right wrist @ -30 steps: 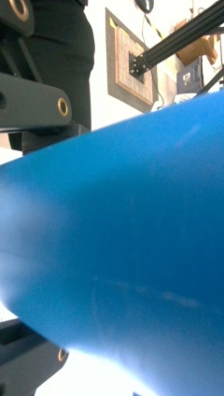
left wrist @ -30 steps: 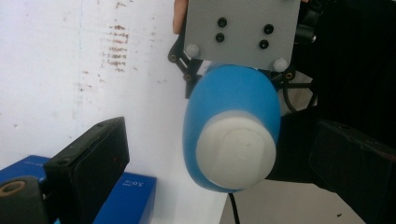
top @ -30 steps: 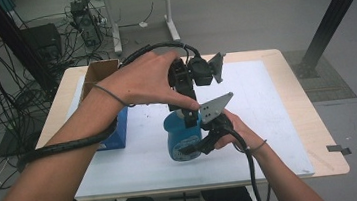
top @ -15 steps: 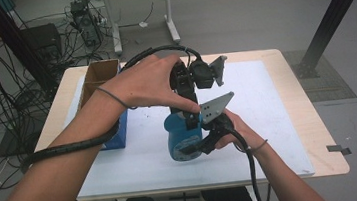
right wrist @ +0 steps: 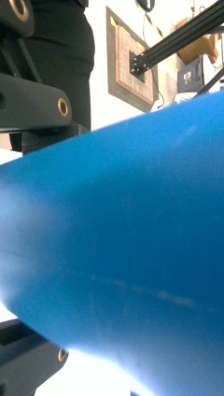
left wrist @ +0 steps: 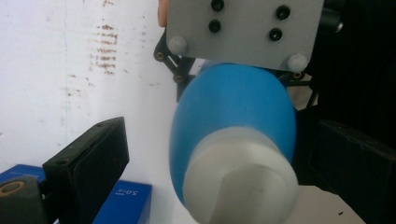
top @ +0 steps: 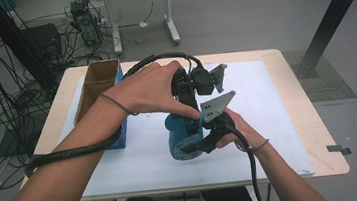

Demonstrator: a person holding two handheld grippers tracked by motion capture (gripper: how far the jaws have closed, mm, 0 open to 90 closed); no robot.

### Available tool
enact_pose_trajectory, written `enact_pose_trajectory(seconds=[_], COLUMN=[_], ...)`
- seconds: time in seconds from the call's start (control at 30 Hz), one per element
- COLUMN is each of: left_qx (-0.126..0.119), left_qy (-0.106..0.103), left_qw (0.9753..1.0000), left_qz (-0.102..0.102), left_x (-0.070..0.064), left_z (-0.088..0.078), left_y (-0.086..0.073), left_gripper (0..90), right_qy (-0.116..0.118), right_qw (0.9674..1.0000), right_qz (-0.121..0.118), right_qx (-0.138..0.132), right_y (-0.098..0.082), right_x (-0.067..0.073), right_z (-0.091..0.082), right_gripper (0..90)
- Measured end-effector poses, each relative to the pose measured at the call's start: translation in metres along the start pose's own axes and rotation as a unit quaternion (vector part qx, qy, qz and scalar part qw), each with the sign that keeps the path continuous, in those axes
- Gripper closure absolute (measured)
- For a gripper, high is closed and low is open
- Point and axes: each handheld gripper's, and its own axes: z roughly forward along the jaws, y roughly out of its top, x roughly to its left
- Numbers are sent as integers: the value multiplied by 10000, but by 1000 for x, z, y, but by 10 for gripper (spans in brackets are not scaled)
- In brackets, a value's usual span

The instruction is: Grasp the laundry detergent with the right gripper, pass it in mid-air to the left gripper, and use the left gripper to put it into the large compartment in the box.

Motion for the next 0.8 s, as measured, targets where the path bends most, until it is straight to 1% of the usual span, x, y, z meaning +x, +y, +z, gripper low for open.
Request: enact_pose_trajectory(seconds=[0.17, 0.27, 0.63, 0.77, 0.8], left_qx=[2, 33, 35, 54, 77], left_qy=[-20, -36, -45, -57, -50], left_qw=[10000, 10000, 10000, 10000, 9999], left_qz=[-23, -1, 17, 31, 56], left_x=[0, 0, -1, -1, -1], left_z=[3, 5, 10, 10, 11], left_y=[0, 1, 1, 2, 3], left_gripper=[52, 53, 55, 69, 95], right_qy=[7, 47, 38, 38, 51], right_qw=[10000, 10000, 10000, 10000, 10000], right_qz=[-14, -7, -14, -26, -18], right_qx=[15, 17, 9, 0, 3], right_y=[1, 3, 5, 5, 6], right_x=[1, 0, 1, 2, 2], right_z=[0, 1, 0, 0, -1], right_gripper=[416, 416, 416, 416, 417])
